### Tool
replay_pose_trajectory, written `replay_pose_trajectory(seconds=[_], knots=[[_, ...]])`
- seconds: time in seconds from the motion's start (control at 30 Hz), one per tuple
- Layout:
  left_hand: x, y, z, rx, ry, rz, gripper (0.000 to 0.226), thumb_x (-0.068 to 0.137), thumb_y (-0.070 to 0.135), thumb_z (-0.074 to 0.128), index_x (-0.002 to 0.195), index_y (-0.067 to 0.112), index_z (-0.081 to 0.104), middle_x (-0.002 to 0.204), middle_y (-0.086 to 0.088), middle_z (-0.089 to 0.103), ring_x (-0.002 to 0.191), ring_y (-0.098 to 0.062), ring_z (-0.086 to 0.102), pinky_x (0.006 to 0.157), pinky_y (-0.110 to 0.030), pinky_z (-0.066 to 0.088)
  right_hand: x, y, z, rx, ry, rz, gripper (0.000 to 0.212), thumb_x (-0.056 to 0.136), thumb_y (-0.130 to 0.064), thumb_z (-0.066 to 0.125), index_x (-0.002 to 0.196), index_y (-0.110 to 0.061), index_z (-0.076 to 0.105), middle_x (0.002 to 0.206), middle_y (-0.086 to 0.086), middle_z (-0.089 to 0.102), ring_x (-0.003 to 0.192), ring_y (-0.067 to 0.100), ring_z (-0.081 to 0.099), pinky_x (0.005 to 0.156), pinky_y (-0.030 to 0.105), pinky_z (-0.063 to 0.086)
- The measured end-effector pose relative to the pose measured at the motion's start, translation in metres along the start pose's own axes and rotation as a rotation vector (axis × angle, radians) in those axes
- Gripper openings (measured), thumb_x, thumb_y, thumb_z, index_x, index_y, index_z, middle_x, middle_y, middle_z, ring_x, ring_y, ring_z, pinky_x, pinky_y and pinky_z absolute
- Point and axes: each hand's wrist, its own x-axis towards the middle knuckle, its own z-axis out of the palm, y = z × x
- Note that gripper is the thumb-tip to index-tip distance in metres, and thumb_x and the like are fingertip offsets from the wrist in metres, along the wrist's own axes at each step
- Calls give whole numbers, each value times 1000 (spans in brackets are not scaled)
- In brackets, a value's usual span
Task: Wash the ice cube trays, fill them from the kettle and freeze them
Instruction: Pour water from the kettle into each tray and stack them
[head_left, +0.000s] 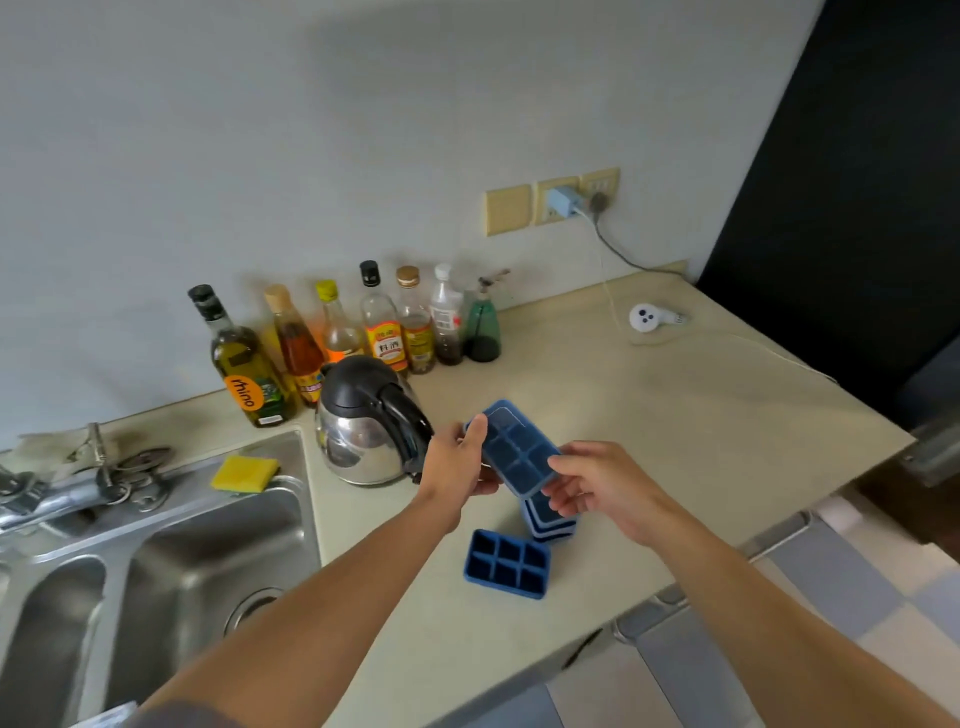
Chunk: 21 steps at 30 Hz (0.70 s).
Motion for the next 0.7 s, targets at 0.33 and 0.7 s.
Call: replay_pose_trajectory(seconds=[0.33,0.7], knots=[[15,-6,32,95,-74,-117,26,103,34,55,124,18,57,102,-6,69,65,-14,75,58,-28,59,18,34,-21,22,113,130,11,102,-7,57,111,-3,54,81,20,74,65,29,70,58,35,57],[29,-38,38,41,-186,-139,34,97,1,60,126,16,53,87,-18,77,71,-26,76,59,-30,60,34,80,-19,-16,165,193,6,102,-14,55,107,-12,59,69,12,71,54,24,64,54,32,54]])
